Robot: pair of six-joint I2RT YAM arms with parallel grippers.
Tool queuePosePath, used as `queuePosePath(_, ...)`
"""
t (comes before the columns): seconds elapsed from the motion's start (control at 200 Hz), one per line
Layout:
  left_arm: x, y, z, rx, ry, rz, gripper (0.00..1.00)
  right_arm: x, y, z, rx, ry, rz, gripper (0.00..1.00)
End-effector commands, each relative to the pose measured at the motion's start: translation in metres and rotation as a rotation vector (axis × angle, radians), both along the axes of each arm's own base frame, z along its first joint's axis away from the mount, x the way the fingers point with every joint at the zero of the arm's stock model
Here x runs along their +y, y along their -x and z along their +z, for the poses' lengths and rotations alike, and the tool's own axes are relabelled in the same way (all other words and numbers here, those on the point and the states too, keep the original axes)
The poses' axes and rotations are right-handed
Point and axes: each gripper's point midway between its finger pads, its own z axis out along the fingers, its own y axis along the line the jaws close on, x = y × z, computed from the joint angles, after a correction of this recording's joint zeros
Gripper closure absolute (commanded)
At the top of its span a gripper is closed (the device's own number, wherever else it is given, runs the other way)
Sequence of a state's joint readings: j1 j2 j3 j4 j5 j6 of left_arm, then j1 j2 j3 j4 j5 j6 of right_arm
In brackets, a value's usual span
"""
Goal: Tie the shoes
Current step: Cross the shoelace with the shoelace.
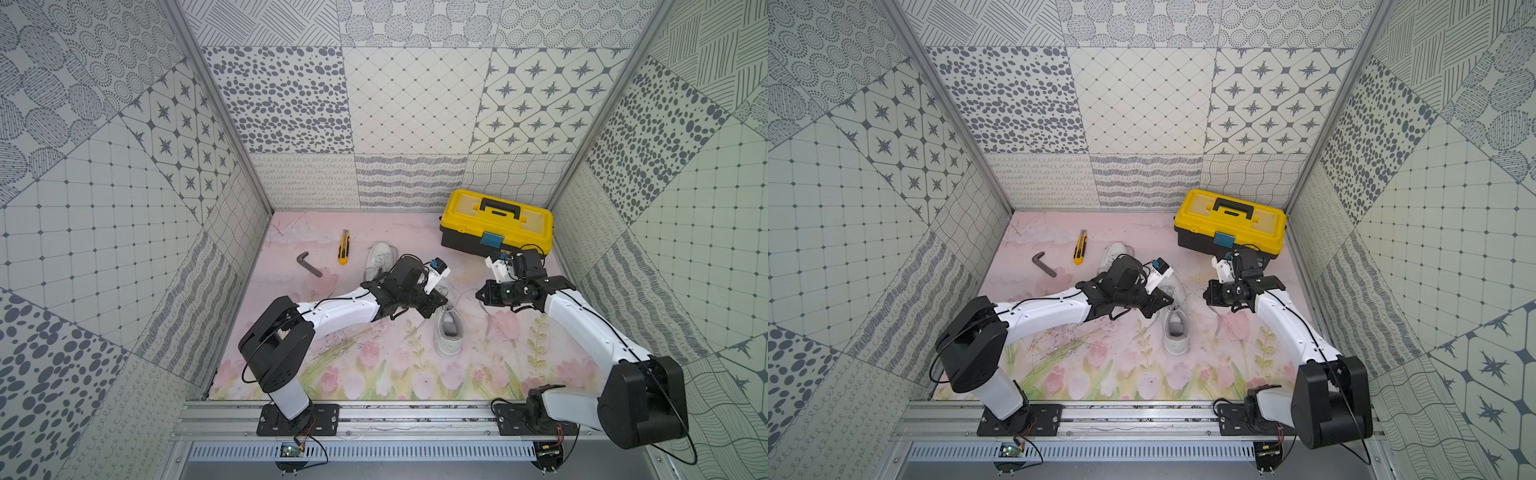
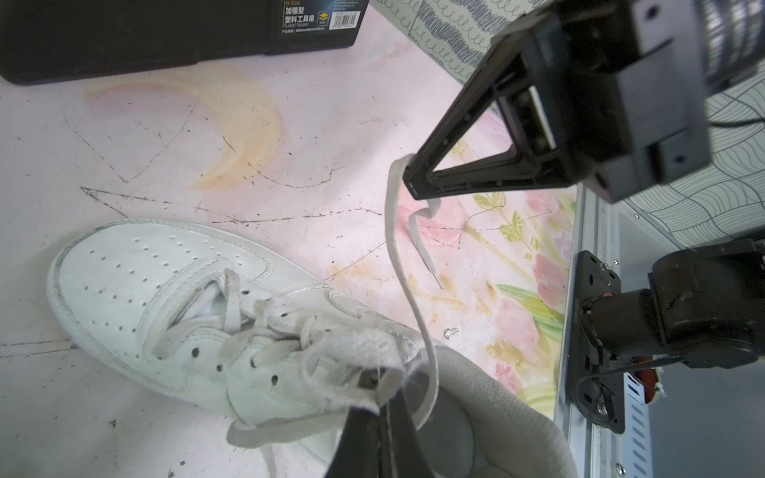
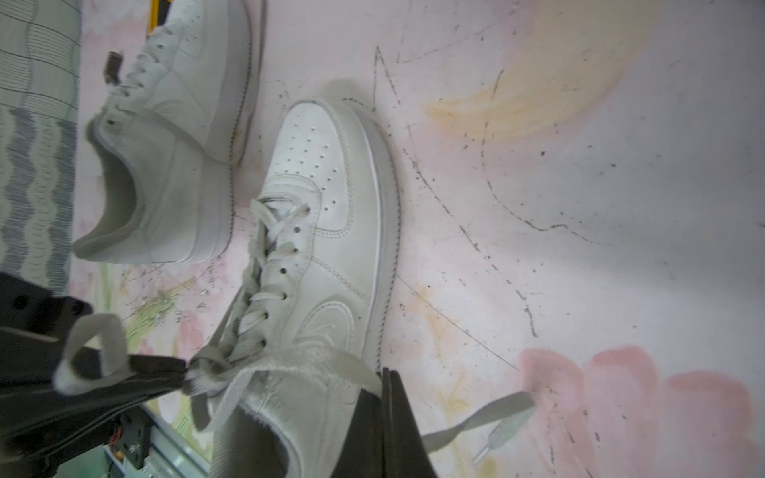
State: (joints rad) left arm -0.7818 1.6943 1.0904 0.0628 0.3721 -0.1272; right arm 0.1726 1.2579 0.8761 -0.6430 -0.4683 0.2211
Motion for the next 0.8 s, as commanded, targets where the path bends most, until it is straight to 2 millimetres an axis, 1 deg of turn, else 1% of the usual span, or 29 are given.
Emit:
queuePosePath(0.0, -0.008, 0.004, 0.019, -0.041, 0.061, -0.089, 1.0, 0.022, 0.014, 0.006, 0.07, -0.155, 0.035, 1.0)
queuePosePath(0.135, -0.012, 0.003, 0.019, -0.042, 0.065, -0.103, 1.0, 0.022, 0.01, 0.01, 0.062, -0.155, 0.031, 1.0)
queuePosePath(0.275, -0.016, 0.002, 0.02, -0.039, 0.073, -0.122, 1.0, 0.032, 0.007, 0.015, 0.055, -0.168, 0.069, 1.0)
queuePosePath(0.38, -0.019, 0.002, 0.021, -0.042, 0.084, -0.132, 1.0, 0.034, 0.005, 0.014, 0.049, -0.16, 0.079, 1.0)
queuePosePath(0.58, -0.021, 0.004, 0.014, -0.053, 0.066, -0.168, 1.0, 0.04, 0.0, 0.017, 0.022, -0.195, 0.093, 1.0)
queuePosePath(0.685, -0.019, 0.0, 0.009, -0.062, 0.041, -0.158, 1.0, 0.037, -0.002, 0.015, 0.021, -0.181, 0.081, 1.0)
queuePosePath(0.795, -0.02, 0.002, 0.013, -0.059, 0.055, -0.165, 1.0, 0.035, -0.006, 0.017, 0.009, -0.167, 0.06, 1.0)
